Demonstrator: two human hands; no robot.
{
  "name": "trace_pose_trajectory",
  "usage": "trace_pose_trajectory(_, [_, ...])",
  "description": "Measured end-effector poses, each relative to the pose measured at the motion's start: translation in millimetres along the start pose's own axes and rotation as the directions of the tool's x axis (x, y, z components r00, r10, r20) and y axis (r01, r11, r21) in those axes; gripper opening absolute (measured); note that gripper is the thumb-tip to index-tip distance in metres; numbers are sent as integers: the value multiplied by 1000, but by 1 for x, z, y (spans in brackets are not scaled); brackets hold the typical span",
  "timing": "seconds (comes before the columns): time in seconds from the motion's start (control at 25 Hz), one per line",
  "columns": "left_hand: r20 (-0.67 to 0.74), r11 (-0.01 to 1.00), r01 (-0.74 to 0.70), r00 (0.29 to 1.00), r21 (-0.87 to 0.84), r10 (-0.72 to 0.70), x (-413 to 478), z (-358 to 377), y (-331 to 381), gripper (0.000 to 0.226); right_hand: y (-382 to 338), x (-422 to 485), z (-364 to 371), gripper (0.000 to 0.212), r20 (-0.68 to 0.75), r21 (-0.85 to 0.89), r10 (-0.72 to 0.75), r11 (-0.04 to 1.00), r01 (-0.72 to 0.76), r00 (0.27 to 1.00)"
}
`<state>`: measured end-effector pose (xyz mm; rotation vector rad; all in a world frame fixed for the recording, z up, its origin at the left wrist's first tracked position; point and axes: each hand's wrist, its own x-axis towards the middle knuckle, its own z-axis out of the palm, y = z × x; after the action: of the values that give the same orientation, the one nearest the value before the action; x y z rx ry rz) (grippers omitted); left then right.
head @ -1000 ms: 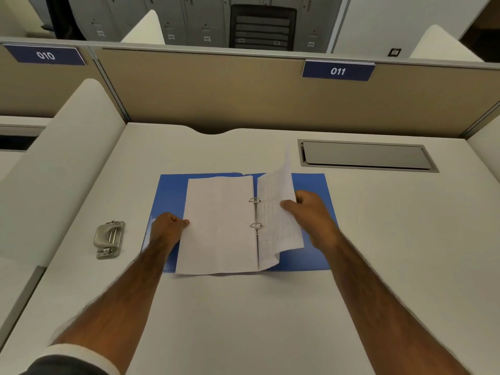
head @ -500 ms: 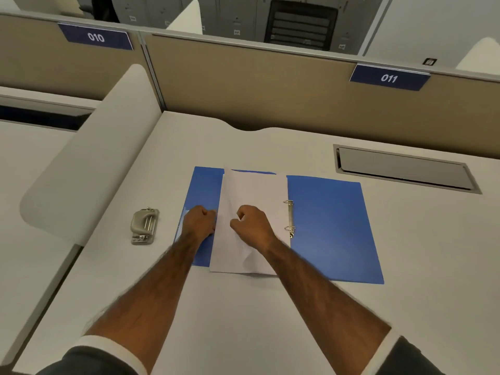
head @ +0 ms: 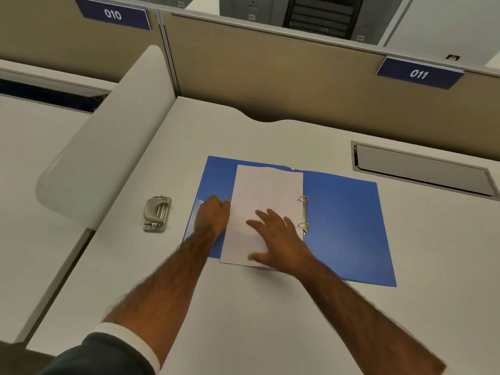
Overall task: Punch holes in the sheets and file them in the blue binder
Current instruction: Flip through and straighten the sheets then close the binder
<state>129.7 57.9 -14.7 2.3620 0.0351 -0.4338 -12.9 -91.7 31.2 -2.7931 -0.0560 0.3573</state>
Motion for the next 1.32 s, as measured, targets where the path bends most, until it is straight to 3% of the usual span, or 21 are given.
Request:
trace_pose_trajectory(0.16, [5,1000,1,1000,9,-1,1,1,-1,31,12,-22,30,84,89,-239,-88,965,107,992])
trace_pose_trajectory(0.56, [133,986,-4,991,-169,27,-5,-4,-14,41,1,-41,43,60,44,-218,-59,974,67,997])
trace_pose_trajectory(0.88, [207,988,96,976,-120,-70,-24,-3,-1,37,-22,-45,19,68,-197,-227,223,937,-266,955])
trace_pose_trajectory(1.0, [368,890,297,916,-346,-163,-39,-3,24,41,-21,-53,8,63,-321,-119,289,932,-341,902])
trace_pose_trajectory(1.08, [485,792,387,864,-473,-132,-49,-2,45,39,-15,-63,-3,49,-350,-13,349,926,-377,870])
trace_pose_trajectory(1.16, [493,770,346,869,-536,-47,-54,4,67,38,-4,-72,-9,32,-368,81,429,899,-431,825])
trace_pose_trajectory(1.32, [496,787,205,856,-582,144,-73,17,131,35,22,-94,-17,24,-324,454,652,743,-492,685])
